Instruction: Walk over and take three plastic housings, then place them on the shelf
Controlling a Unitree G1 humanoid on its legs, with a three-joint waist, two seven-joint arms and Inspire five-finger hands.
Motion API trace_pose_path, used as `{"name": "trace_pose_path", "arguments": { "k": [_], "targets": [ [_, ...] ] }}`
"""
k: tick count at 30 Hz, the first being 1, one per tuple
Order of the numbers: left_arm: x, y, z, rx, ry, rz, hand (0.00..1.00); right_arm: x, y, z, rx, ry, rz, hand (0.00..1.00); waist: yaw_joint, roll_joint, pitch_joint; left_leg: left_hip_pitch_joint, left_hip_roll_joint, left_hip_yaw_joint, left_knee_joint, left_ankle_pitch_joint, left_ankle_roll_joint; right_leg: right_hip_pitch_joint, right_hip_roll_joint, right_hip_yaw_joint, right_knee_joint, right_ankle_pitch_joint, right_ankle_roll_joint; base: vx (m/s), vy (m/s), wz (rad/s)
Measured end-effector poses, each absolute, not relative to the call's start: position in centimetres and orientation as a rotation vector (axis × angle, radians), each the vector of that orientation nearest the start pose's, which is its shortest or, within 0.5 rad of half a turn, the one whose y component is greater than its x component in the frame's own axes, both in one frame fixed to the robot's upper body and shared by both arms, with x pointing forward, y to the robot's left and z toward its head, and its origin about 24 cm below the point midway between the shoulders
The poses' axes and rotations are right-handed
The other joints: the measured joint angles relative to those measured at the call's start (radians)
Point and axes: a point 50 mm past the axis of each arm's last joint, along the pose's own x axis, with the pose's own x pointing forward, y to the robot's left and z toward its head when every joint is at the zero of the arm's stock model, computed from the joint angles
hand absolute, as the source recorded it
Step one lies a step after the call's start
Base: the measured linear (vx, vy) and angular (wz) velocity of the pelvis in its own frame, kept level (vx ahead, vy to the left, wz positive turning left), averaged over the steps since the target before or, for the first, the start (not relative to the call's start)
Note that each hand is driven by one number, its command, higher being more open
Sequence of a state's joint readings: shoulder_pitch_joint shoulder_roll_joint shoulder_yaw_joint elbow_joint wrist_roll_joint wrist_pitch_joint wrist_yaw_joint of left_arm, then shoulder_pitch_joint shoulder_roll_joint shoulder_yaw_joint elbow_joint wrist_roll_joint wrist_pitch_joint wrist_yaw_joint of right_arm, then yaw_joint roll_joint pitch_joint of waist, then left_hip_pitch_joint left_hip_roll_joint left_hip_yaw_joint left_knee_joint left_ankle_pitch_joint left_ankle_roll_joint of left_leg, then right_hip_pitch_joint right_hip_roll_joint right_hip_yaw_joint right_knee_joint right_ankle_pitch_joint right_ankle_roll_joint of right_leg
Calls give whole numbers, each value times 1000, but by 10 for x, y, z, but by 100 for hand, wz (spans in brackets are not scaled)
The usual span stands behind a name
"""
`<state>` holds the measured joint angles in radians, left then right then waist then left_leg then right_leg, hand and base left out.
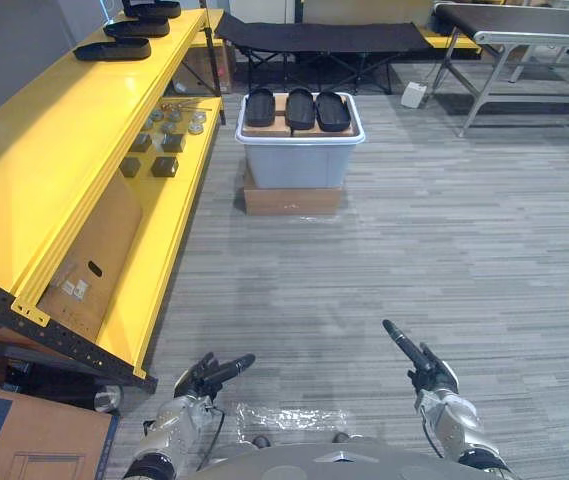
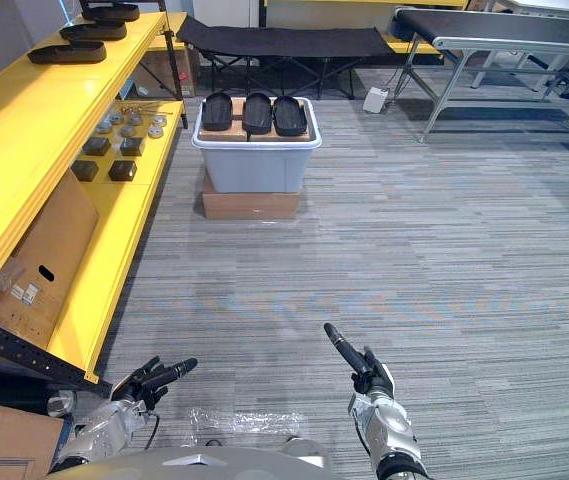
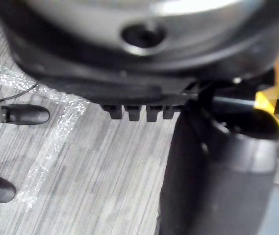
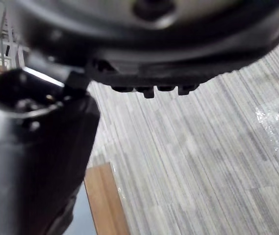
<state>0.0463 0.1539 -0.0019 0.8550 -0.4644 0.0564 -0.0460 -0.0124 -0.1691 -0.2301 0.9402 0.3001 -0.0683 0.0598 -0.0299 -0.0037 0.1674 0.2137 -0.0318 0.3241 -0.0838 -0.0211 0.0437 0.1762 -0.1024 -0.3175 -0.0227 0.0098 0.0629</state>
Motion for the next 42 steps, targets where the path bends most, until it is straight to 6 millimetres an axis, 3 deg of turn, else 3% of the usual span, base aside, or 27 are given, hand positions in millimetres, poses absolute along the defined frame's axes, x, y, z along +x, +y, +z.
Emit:
{"name": "trace_pose_path", "arguments": {
  "k": [21, 24, 27, 28, 30, 33, 37, 38, 39, 41, 42],
  "targets": [
    [135, 197, -139, -335, 874, 249, 100, 137, -225, -138, 368, 817, -408, 100, 5, -10, 6, 4, -3, 11, -5, -3, 0, -9, -8, 18, 17, -2, -1, -18, 11, -2],
    [148, 195, -128, -247, 796, 208, 100, 146, -221, -133, 398, 763, -434, 100, 6, -26, 20, -20, -8, 11, -4, -24, 3, -120, -41, 35, 211, -72, 2, -3, 36, -5],
    [165, 189, -114, -226, 704, 187, 100, 157, -214, -125, 427, 697, -438, 100, -2, -27, 71, -21, 9, 0, 30, -33, 24, -256, -66, 60, 482, -73, 10, 4, 47, 7],
    [167, 188, -113, -218, 699, 187, 100, 152, -212, -127, 427, 708, -443, 100, -4, -29, 78, -20, 16, -4, 51, -52, 22, -260, -69, 72, 491, -96, -12, 31, 24, 16],
    [167, 185, -113, -165, 701, 173, 100, 138, -209, -133, 431, 744, -455, 100, -1, -32, 84, -24, 32, -23, 111, -95, 18, -268, -64, 77, 429, -100, -10, 104, 1, 23],
    [164, 184, -115, -138, 719, 175, 100, 124, -208, -138, 434, 778, -463, 100, 1, -27, 95, -32, 72, -28, 191, -153, -5, -300, -38, 71, 271, -68, 25, 185, -27, 10],
    [152, 187, -121, -135, 751, 195, 100, 107, -207, -142, 433, 804, -454, 100, 4, -39, 103, -19, 111, -25, 329, -266, -68, -296, -37, 48, 165, -45, 22, 263, -128, -1],
    [147, 188, -122, -134, 759, 200, 100, 103, -205, -144, 441, 808, -448, 100, 6, -47, 92, -9, 116, -26, 354, -306, -90, -295, -36, 52, 163, -37, 5, 357, -249, -2],
    [147, 185, -123, -145, 760, 196, 100, 103, -205, -143, 440, 805, -446, 100, 5, -44, 85, 7, 141, -29, 362, -339, -111, -298, -23, 42, 202, 13, -32, 369, -265, 0],
    [146, 176, -124, -191, 765, 199, 100, 101, -207, -143, 436, 806, -450, 100, 1, -4, 37, 16, 204, -29, 346, -360, -150, -315, 23, 12, 252, 9, -49, 472, -279, 7],
    [143, 173, -125, -245, 758, 224, 100, 104, -209, -142, 431, 795, -448, 100, 7, 24, 19, 28, 232, -32, 380, -340, -154, -309, 54, 2, 270, -10, -82, 579, -272, 7]
  ]
}}
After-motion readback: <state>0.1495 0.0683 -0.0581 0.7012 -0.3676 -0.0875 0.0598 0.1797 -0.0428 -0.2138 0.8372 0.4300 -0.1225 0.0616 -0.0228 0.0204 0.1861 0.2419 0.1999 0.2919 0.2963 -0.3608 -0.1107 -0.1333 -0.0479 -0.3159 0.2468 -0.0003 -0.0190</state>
